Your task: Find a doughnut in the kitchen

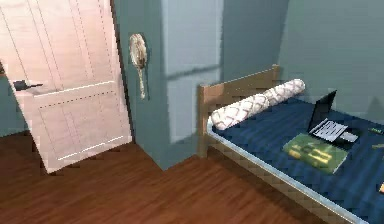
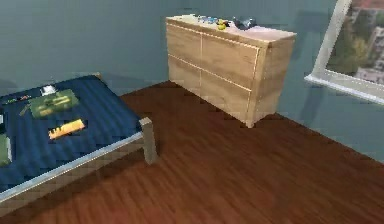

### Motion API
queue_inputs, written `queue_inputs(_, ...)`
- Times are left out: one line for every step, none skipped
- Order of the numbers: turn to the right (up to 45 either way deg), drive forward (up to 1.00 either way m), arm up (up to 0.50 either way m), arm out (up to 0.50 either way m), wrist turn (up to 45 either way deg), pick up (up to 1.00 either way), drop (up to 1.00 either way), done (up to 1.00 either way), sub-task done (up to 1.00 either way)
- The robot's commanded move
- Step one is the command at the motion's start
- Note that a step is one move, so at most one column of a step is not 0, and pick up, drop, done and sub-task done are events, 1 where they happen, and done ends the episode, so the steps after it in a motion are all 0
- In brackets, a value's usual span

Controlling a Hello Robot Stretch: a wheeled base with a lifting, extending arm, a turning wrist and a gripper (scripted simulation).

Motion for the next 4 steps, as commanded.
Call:
queue_inputs(9.0, 0.0, 0.0, 0.0, 0.0, 0.0, 0.0, 0.0, 0.0)
queue_inputs(0.0, 0.15, 0.0, 0.0, 0.0, 0.0, 0.0, 0.0, 0.0)
queue_inputs(-45.0, 0.0, 0.0, 0.0, 0.0, 0.0, 0.0, 0.0, 0.0)
queue_inputs(-6.0, 0.0, 0.0, 0.0, 0.0, 0.0, 0.0, 0.0, 0.0)
